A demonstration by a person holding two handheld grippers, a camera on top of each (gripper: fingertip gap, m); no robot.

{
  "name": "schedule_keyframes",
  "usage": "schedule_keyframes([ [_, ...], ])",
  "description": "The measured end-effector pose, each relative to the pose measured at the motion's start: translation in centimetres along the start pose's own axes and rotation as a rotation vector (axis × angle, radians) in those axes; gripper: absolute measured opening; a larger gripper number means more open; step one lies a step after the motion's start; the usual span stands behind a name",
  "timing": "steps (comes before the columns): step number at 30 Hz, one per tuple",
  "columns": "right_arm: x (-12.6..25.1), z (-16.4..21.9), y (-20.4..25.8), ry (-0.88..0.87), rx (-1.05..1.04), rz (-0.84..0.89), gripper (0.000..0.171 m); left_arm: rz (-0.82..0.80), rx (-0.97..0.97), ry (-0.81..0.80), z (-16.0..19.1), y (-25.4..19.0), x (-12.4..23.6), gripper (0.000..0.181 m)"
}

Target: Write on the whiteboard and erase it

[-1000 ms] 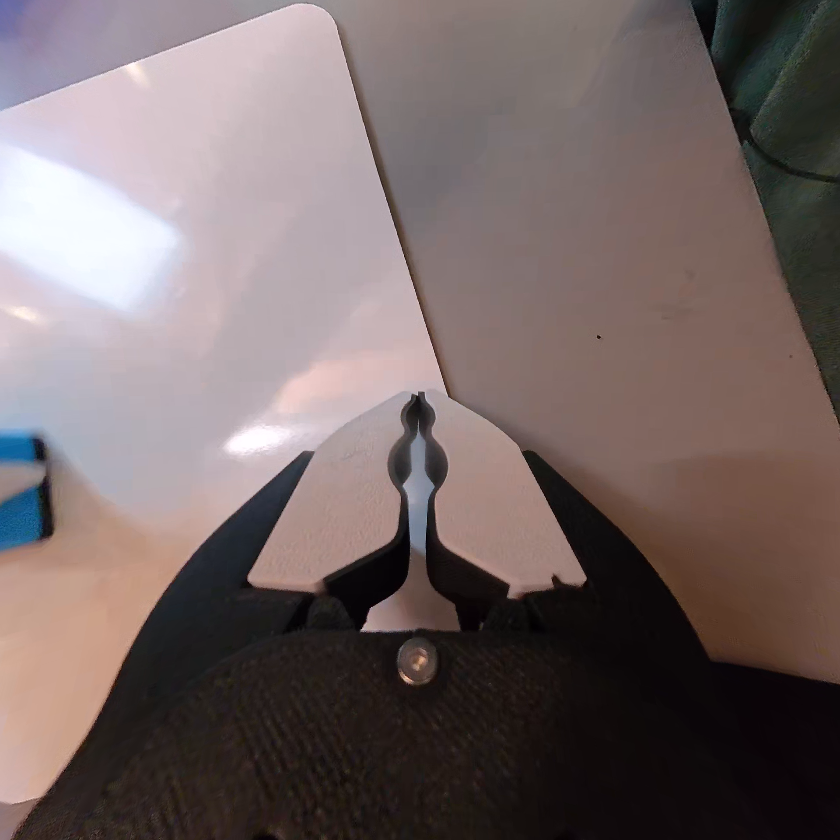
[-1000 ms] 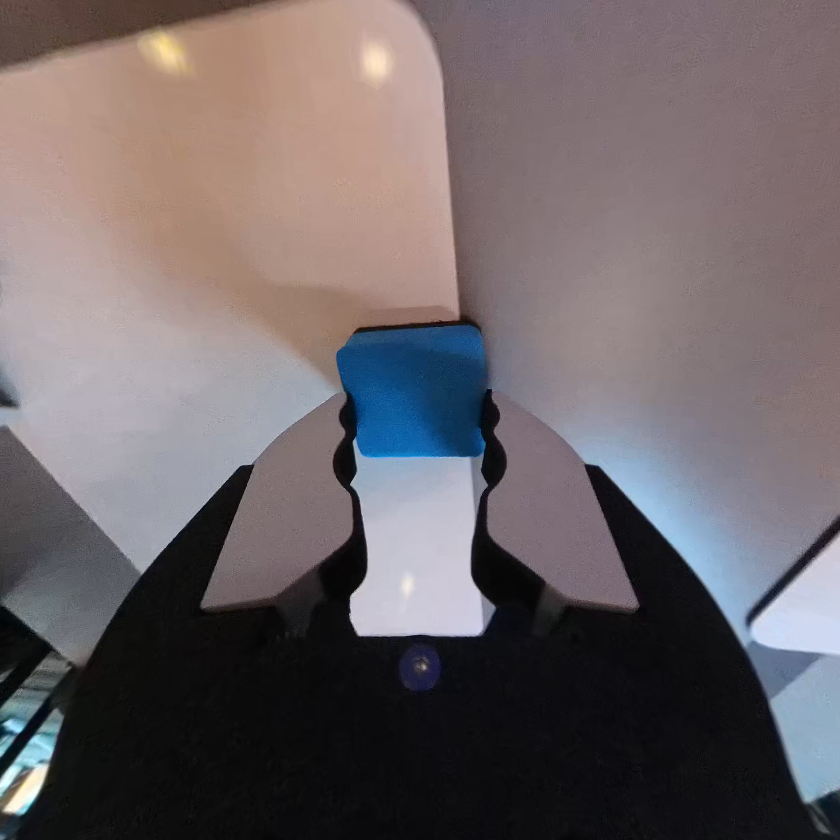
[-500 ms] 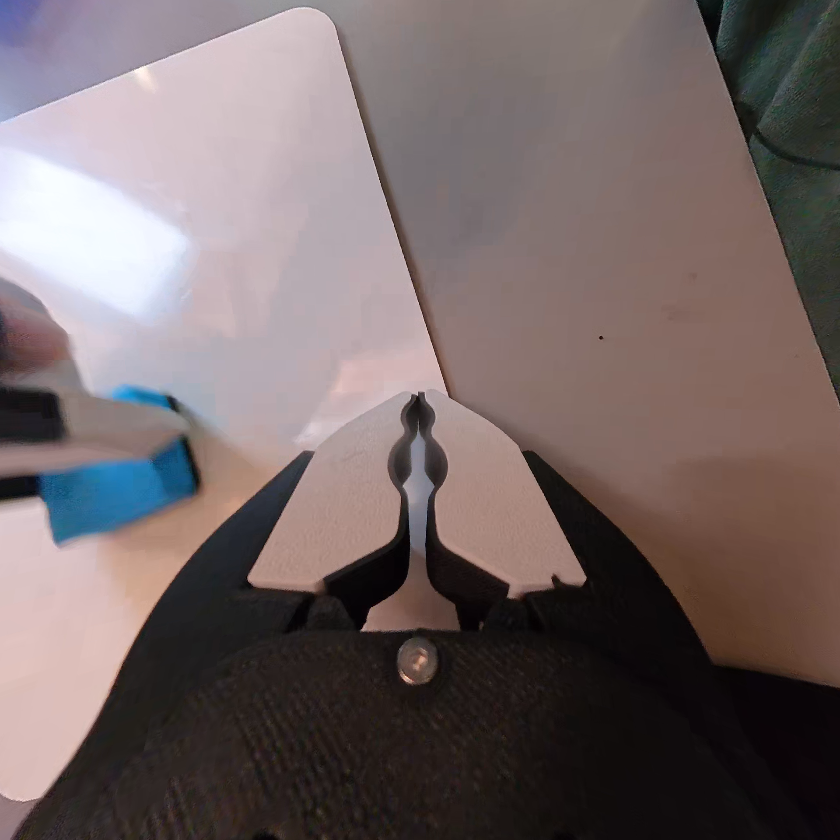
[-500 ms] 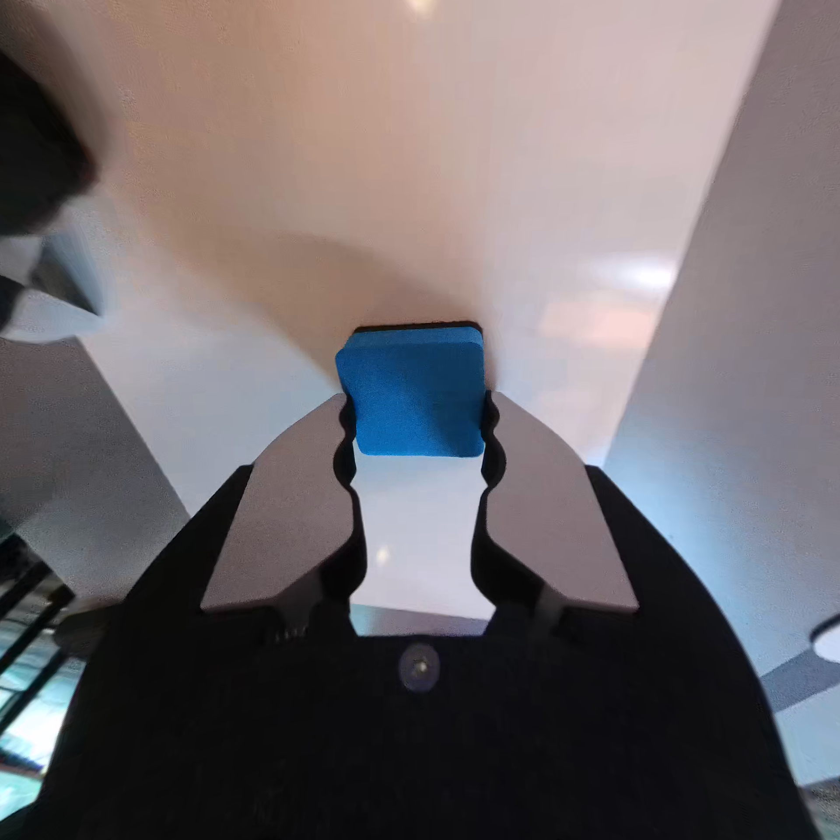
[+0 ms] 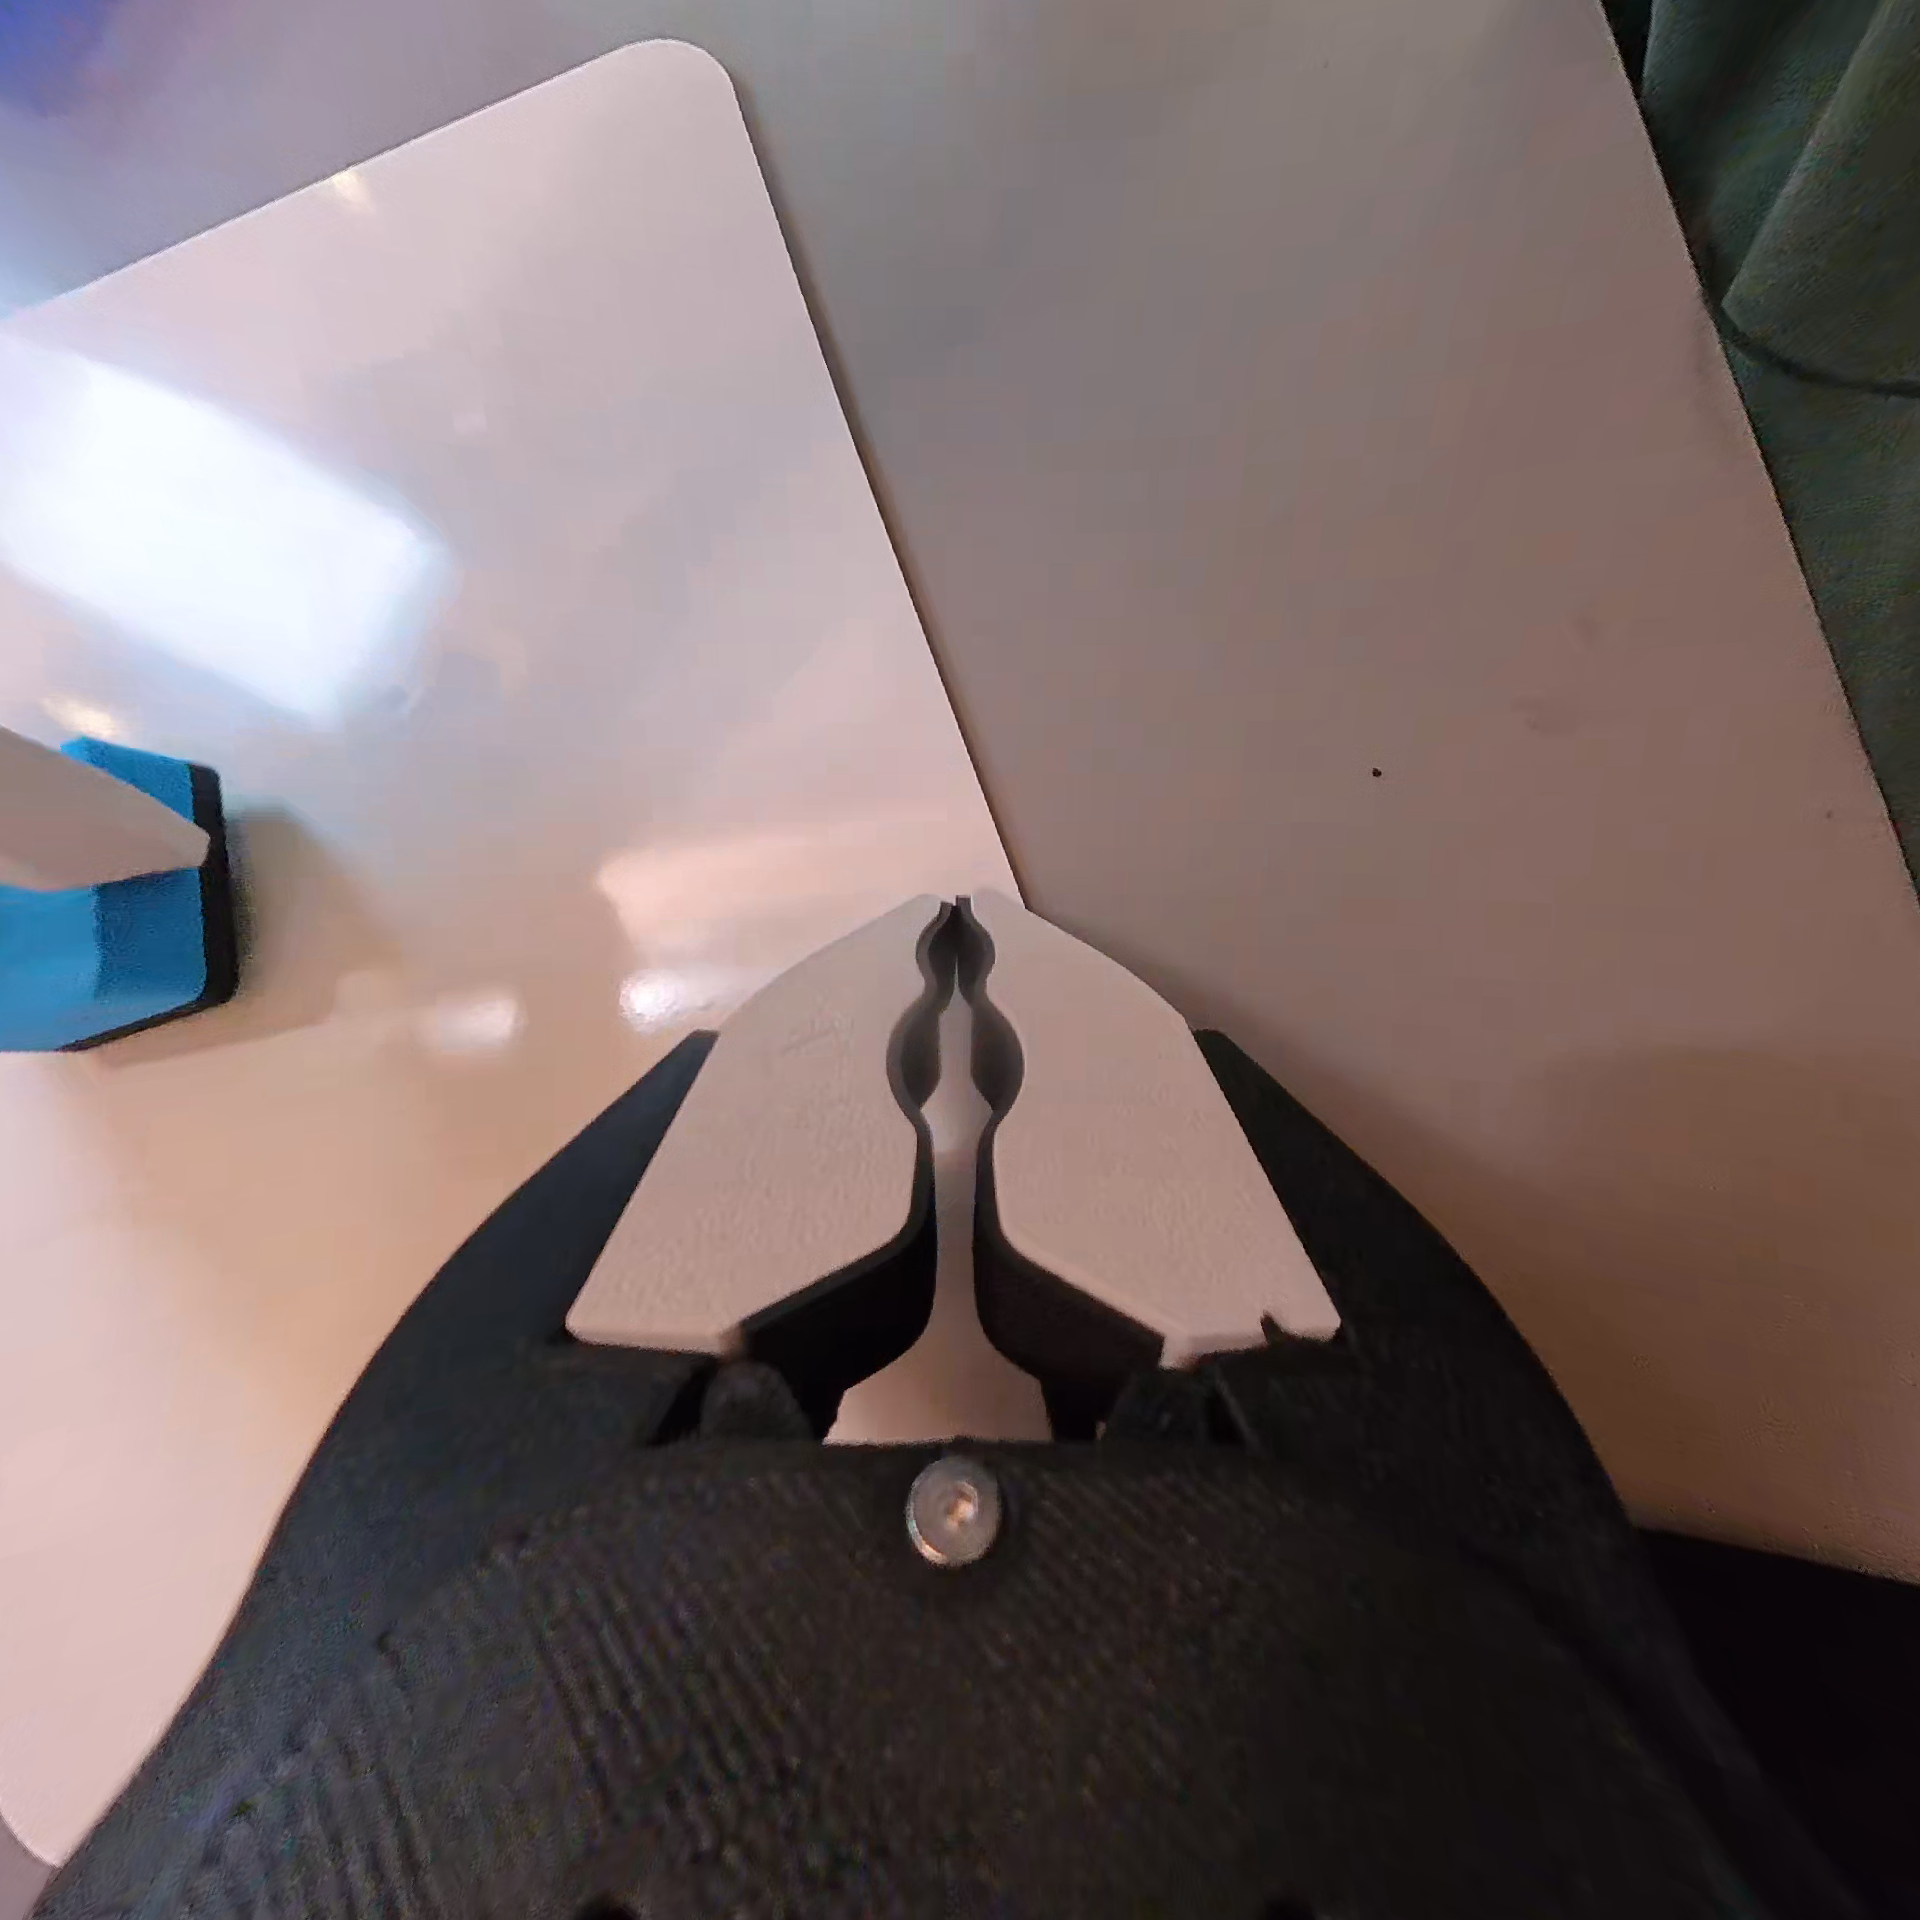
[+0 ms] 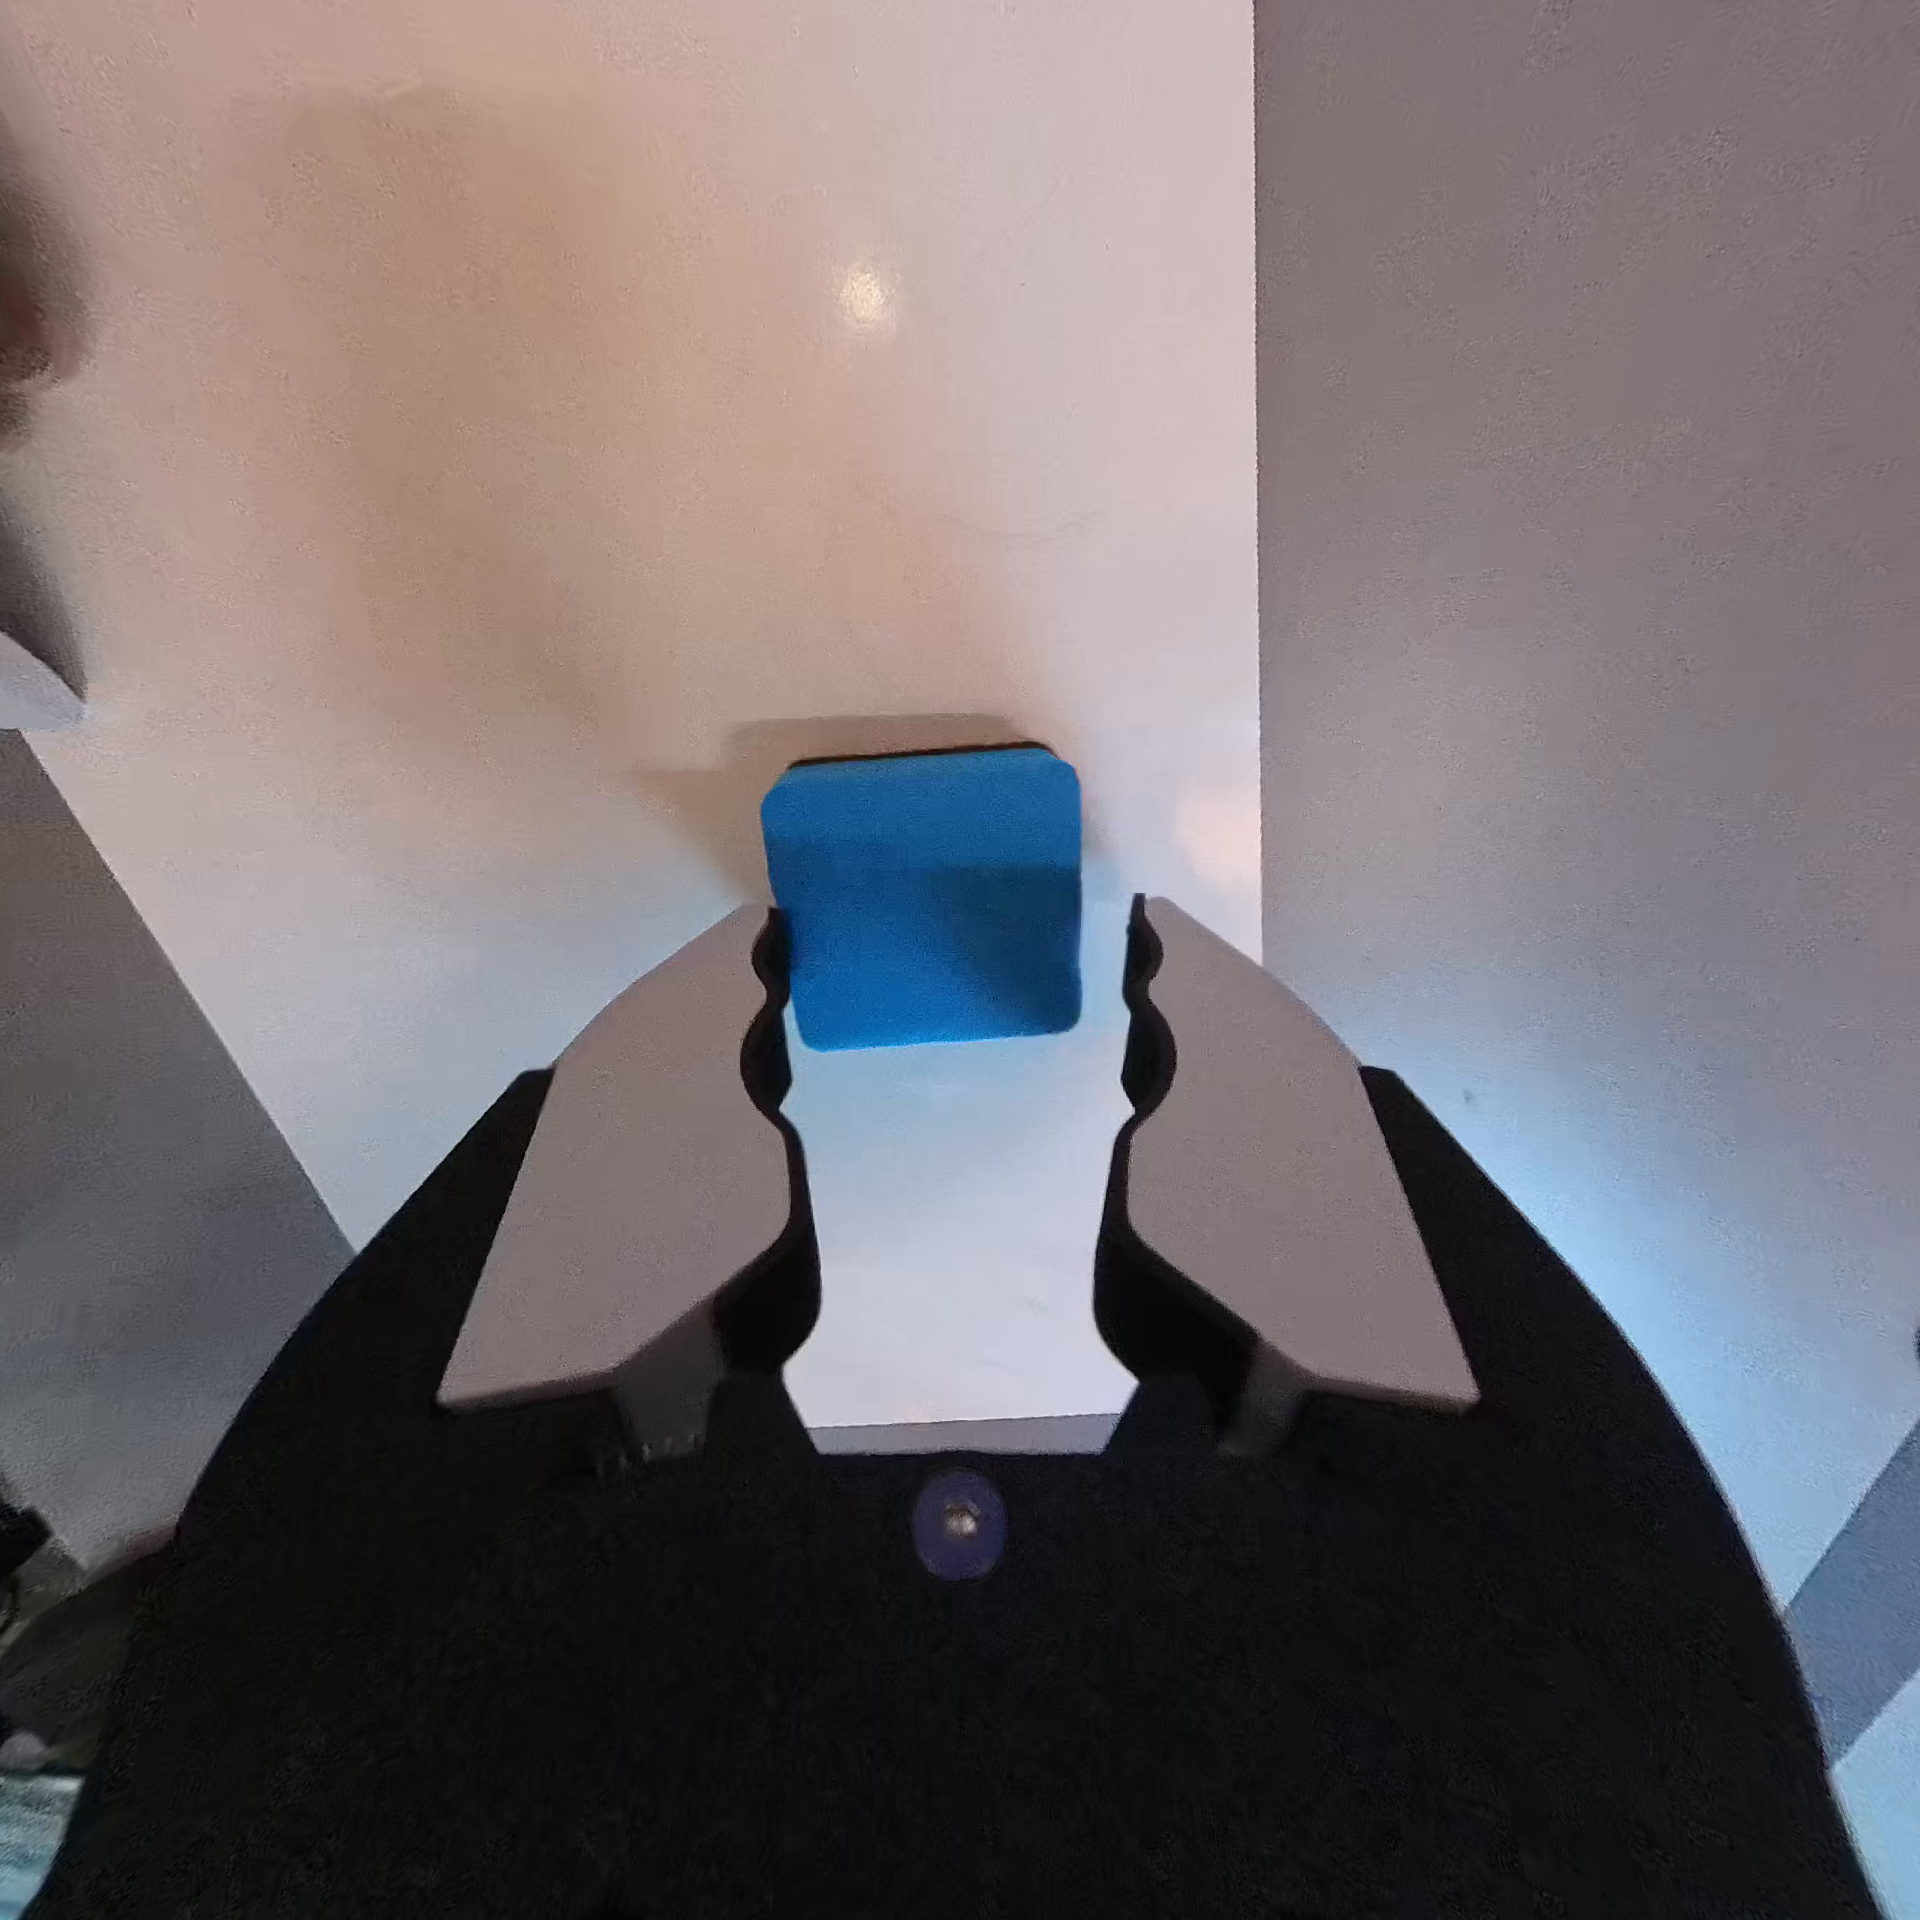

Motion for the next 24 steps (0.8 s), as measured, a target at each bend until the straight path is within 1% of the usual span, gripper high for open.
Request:
schedule_keyframes([
  [3,0.3,0.3,0.3,0.011,0.035,-0.003,0.07,0.003,0.003,0.001,0.0,0.0,0.0,0.0],
  [9,0.0,0.8,1.2,0.04,0.067,-0.016,0.074,0.005,0.006,-0.004,0.0,0.0,0.0,0.0],
  [13,-0.2,1.3,1.7,0.015,0.063,-0.028,0.076,0.006,0.007,-0.008,0.0,0.0,0.0,0.0],
  [15,-0.4,1.2,1.9,-0.001,0.06,-0.032,0.074,0.006,0.008,-0.007,0.0,0.0,0.0,0.0],
  [16,-0.4,1.2,1.9,-0.008,0.061,-0.029,0.07,0.006,0.008,-0.007,0.0,0.0,0.0,0.0],
  [17,-0.5,1.1,1.9,-0.01,0.062,-0.023,0.059,0.006,0.008,-0.007,0.0,0.0,0.0,0.0],
  [18,-0.6,1.0,1.9,-0.017,0.067,-0.021,0.053,0.004,0.007,-0.006,0.0,0.0,0.0,0.0],
  [21,-1.0,0.2,2.7,-0.029,0.085,-0.045,0.051,0.004,0.007,-0.005,0.0,0.0,0.0,0.0],
  [24,-1.9,-2.5,4.7,0.0,0.148,-0.025,0.051,0.007,0.008,-0.006,0.0,0.0,0.0,0.0],
])
Point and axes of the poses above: each gripper's, where its closed fingertips meet, x back along the fingers, z out of its underside, y = z × x across the jaws, the point moved 4 cm from there along x, back along the fingers, and after that the axes turned 10 degrees about -z, right-handed, at the moved point
